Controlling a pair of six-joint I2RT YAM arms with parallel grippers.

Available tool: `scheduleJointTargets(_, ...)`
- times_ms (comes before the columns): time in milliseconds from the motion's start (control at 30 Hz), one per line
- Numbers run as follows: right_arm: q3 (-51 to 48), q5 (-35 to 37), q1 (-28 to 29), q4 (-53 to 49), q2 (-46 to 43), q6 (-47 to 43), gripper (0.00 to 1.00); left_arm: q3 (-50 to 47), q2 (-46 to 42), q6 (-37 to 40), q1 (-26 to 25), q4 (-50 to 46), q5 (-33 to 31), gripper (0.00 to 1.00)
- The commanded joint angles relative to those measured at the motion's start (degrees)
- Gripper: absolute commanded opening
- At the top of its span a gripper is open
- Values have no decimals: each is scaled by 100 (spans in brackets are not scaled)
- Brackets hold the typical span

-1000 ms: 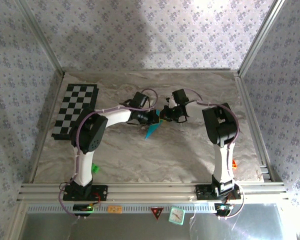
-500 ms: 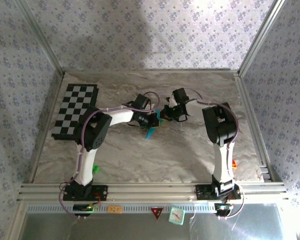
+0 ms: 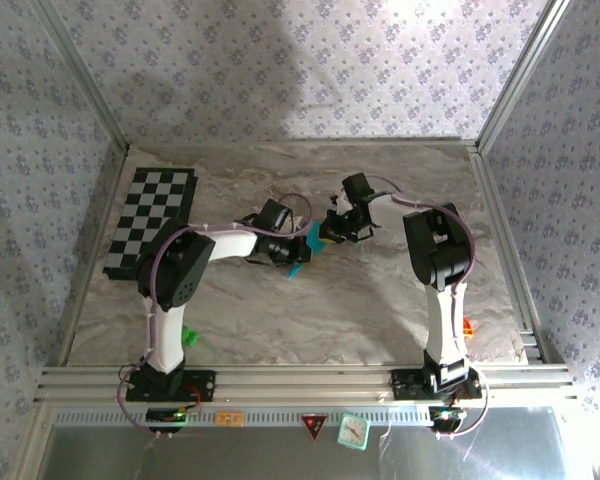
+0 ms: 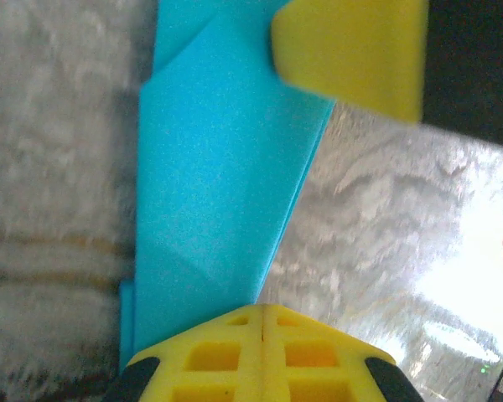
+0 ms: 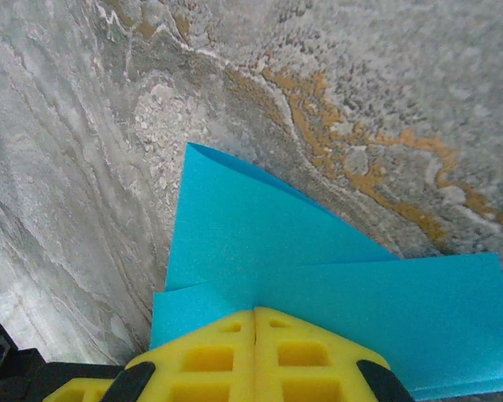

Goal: Fold a paper plane with a square sheet of paper (pick it up from the middle)

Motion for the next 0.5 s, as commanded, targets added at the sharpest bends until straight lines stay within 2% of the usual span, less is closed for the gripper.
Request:
scheduleJointTargets(0,-37,856,-114,-566,425,-160,0,-502,-198,129,-32,-1064,82,0)
scheduleJointTargets(467,166,930,-124,-785,522,-258,0,-1424,-905,32,72,-1053,-28,4)
